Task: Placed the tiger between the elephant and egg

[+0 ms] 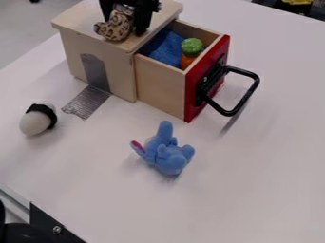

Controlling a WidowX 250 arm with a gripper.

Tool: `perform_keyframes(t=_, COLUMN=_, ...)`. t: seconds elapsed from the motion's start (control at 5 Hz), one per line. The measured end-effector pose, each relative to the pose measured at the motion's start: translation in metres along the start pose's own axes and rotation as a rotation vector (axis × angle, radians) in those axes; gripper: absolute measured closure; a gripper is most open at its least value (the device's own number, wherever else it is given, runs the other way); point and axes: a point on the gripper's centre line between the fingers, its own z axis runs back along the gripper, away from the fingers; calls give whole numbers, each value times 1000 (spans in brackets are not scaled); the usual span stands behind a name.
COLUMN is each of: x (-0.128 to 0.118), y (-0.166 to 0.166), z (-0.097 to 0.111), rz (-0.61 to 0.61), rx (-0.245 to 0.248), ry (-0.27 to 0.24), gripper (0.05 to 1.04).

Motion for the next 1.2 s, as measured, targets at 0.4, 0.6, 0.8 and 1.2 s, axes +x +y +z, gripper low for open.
perform_keyframes(t=0.4, x=-44, y=-15, z=13, rz=-37, rx=21, ry=-3, gripper=585)
perform_keyframes(t=0.6, x=-87, y=-25, z=8, rz=-46, rx=13, ry=-13, gripper=585)
perform_keyframes(t=0.8, x=-123, y=-22, z=-14, rz=-15, rx=25, ry=21, gripper=585)
perform_keyframes(t=1.2, x=-139, y=-7, z=-70, rz=36, rx=10, ry=33, gripper=515)
